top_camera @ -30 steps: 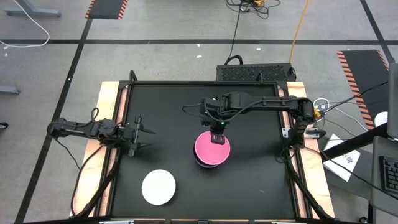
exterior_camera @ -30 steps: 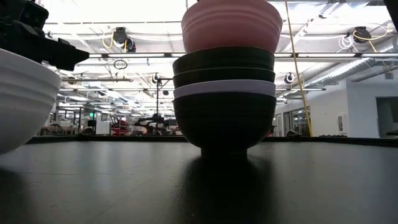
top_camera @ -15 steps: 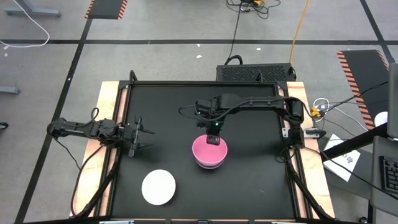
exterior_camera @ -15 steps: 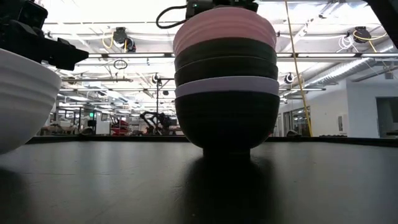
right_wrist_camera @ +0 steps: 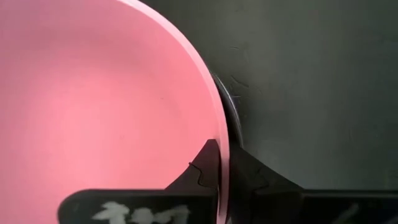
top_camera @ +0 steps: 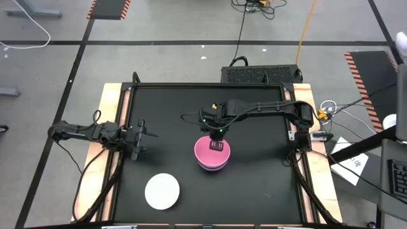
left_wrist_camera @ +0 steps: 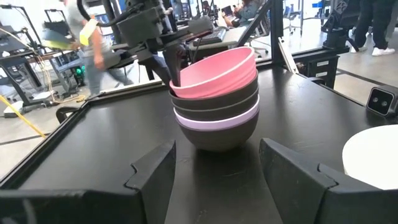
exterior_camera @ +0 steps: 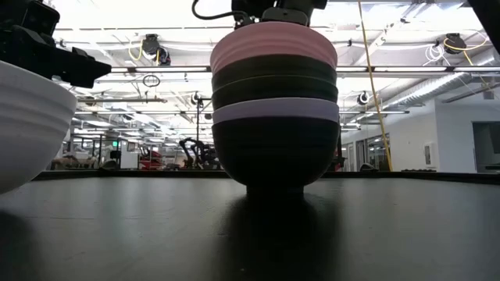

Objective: Nest bowls inside each other
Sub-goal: Stack the pink bowl on top of the black bowl

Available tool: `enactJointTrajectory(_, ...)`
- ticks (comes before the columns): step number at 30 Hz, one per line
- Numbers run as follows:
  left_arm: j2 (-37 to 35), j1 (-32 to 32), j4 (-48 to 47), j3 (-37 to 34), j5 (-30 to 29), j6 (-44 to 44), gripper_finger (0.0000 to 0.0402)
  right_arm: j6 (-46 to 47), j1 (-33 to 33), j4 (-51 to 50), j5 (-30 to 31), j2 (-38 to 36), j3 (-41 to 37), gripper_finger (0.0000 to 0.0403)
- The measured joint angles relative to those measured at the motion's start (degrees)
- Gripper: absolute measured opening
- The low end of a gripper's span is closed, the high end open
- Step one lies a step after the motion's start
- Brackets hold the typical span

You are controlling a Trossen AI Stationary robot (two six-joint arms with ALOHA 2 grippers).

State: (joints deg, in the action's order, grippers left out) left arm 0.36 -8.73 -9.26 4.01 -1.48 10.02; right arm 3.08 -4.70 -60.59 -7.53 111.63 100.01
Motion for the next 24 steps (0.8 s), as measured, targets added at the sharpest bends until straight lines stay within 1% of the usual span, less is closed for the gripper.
enactJointTrajectory(4, 0.0, 0.0, 0.0, 0.0, 0.0, 0.0, 0.0234, 1.0, 1.1, -0.6, 4.2, 0.0, 0.0, 0.0000)
enactJointTrajectory(8, 0.0, 0.0, 0.0, 0.0, 0.1, 0.0, 0.0234, 1.3, 2.1, -0.6, 7.2, -0.6, 0.0, 0.0000)
enactJointTrajectory(18, 0.0, 0.0, 0.0, 0.0, 0.2, 0.0, 0.0234, 2.1, 2.3, -0.8, 7.7, -0.5, 0.0, 0.0000)
enactJointTrajectory(24, 0.0, 0.0, 0.0, 0.0, 0.2, 0.0, 0.0234, 2.9, 2.3, -1.2, 9.2, -1.0, -0.1, 0.0000)
